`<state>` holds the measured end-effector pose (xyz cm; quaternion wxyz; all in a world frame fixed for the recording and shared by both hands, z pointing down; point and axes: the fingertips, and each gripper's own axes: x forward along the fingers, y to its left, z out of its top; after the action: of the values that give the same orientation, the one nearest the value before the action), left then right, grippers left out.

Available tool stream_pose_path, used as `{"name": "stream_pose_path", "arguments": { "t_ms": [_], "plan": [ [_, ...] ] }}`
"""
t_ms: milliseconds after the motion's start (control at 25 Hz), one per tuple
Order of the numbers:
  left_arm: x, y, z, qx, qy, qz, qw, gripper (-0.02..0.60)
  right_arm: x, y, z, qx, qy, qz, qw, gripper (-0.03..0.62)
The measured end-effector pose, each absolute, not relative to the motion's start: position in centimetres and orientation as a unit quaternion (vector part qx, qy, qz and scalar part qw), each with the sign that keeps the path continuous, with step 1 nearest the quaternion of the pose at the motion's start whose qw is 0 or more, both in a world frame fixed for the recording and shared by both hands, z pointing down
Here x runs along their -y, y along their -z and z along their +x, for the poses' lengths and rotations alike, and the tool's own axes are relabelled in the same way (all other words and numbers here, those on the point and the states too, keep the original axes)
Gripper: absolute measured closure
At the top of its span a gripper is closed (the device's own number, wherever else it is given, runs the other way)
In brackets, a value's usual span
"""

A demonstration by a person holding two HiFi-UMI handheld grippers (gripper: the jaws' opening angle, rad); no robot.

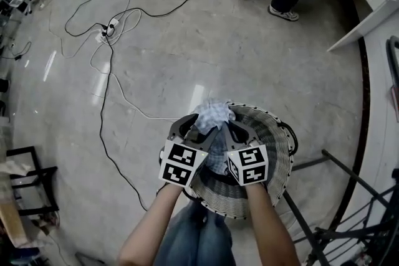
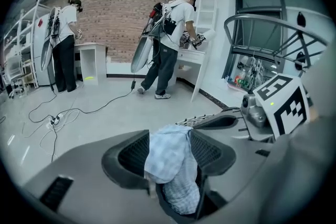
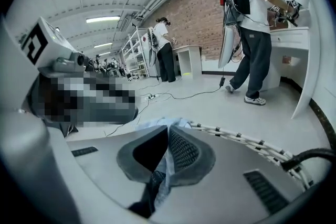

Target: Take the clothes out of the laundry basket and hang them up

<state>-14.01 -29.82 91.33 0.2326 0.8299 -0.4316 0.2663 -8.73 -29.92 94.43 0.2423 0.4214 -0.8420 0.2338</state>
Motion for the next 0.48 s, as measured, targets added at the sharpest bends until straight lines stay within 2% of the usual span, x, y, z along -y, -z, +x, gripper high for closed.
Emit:
{"name": "stream_pose_path", "arguments": {
  "t_ms": [480],
  "plan": [
    [27.4,-77.8,-12.5,0.427,-0.247,0.840,0.225,0.322,28.0,-77.9,-5.2,0.836,-0.219,0.462,0.196,0.588]
  ]
}}
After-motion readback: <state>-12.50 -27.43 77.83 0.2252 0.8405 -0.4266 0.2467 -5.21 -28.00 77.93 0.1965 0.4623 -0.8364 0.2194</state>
